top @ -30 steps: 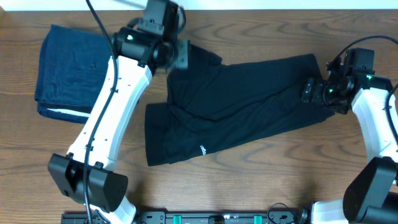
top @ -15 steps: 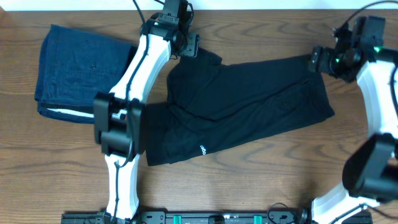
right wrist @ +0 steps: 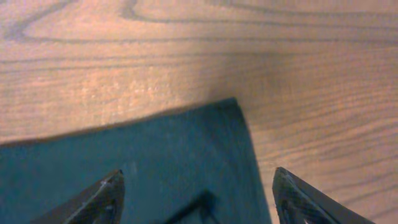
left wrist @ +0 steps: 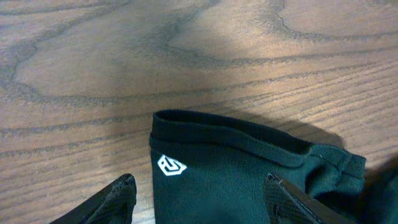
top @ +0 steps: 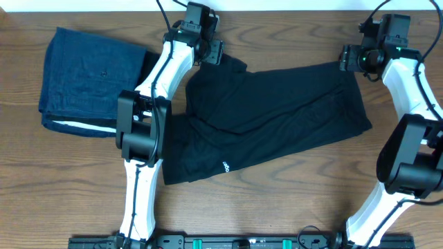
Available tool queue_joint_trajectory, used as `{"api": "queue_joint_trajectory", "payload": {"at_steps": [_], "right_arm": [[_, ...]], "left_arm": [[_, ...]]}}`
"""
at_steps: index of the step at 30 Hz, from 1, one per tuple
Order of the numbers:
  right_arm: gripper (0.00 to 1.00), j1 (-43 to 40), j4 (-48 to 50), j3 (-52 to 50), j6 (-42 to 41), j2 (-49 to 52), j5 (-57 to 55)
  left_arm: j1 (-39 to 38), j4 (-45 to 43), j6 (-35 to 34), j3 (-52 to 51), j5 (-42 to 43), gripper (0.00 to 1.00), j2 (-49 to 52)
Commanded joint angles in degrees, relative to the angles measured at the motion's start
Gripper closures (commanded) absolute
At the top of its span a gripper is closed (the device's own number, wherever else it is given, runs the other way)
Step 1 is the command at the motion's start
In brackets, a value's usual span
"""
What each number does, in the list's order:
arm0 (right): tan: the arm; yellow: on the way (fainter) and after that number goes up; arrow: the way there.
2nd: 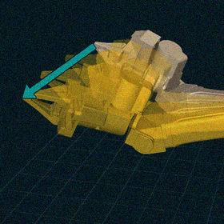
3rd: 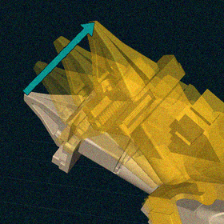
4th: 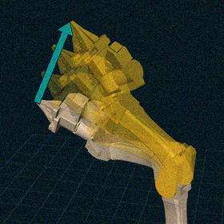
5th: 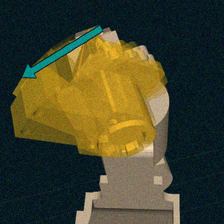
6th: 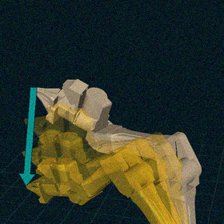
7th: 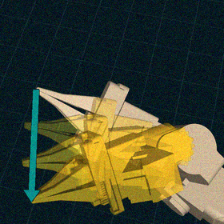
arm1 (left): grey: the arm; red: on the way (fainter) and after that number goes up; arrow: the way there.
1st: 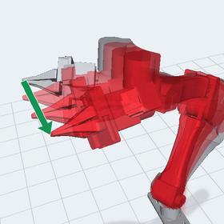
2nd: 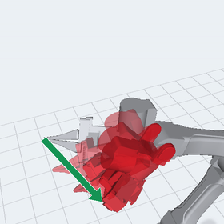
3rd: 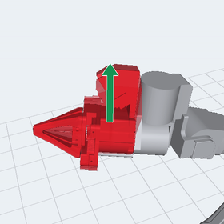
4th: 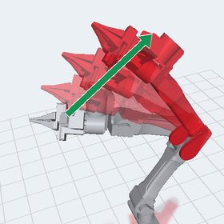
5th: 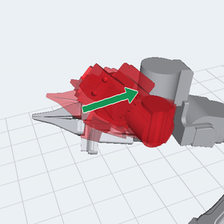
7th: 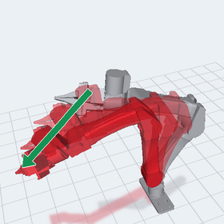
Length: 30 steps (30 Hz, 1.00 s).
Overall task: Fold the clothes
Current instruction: 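Hold the shirt's top edge with both grippers near the far side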
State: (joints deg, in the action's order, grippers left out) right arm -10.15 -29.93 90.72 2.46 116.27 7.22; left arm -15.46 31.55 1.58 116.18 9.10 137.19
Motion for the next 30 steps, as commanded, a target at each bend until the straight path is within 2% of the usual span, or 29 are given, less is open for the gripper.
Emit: {"api": "queue_joint_trajectory", "payload": {"at_steps": [1, 15, 20, 23, 30], "right_arm": [[0.20, 0.48, 1.88, 1.16, 1.99, 3.10, -1.09], [0.21, 0.50, 13.84, 1.16, 6.67, 12.02, -1.42], [0.23, 0.59, 14.34, 1.16, 6.71, 14.19, -1.42], [0.29, 0.59, 14.32, 1.16, 6.86, 15.98, -1.40], [0.29, 0.59, 15.17, 1.16, 6.86, 19.56, -1.40]], "left_arm": [[0.09, -0.20, 0.94, 1.81, 0.79, 0.33, 1.20], [0.20, -2.21, 0.98, 1.79, 0.76, 0.32, 3.56], [0.46, -2.25, 0.94, 1.77, 0.76, 0.32, 4.50], [0.46, -2.21, 0.92, 1.77, 0.76, 0.32, 4.50], [0.46, -2.03, 0.94, 1.64, 0.76, 0.32, 4.50]]}}
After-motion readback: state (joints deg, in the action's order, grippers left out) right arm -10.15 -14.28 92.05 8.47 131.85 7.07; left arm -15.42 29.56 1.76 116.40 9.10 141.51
